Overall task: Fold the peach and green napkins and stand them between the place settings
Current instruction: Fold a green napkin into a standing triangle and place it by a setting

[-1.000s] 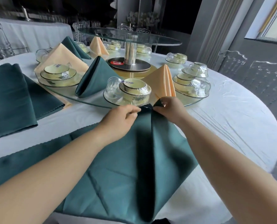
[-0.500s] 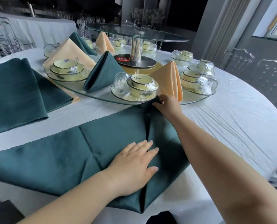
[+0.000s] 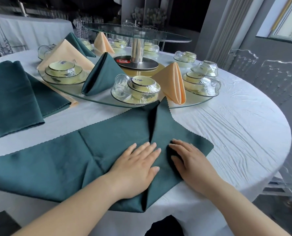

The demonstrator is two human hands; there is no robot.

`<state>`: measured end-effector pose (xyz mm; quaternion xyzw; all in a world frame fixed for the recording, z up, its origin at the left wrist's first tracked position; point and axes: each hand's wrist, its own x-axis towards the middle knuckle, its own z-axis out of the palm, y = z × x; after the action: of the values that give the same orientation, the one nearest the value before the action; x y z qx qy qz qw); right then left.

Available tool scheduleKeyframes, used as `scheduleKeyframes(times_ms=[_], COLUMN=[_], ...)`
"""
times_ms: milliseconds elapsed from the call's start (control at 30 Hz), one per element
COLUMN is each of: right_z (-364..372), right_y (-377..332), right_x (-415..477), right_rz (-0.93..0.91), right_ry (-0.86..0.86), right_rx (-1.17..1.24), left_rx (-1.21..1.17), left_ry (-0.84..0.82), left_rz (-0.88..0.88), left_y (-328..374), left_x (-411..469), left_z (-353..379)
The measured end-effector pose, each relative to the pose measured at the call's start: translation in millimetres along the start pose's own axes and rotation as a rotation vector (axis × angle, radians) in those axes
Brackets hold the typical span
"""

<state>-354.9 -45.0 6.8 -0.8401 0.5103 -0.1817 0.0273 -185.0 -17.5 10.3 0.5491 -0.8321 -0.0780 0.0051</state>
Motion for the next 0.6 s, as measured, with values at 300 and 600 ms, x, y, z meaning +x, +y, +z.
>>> scheduleKeyframes(times_ms=[300,600], right_z=[-20,-19], right_y=[62,58], right_x=[6,5], right_rz=[0.329,0.305], right_ry=[-0.056,-0.034], right_rx=[-0.114,-0.113], left_rx=[-0.136,-0.07], left_ry=[0.058,0.161], left_rz=[0.012,0.112], left_y=[-2,35], left_x=[-2,-42], left_z=[-4,16])
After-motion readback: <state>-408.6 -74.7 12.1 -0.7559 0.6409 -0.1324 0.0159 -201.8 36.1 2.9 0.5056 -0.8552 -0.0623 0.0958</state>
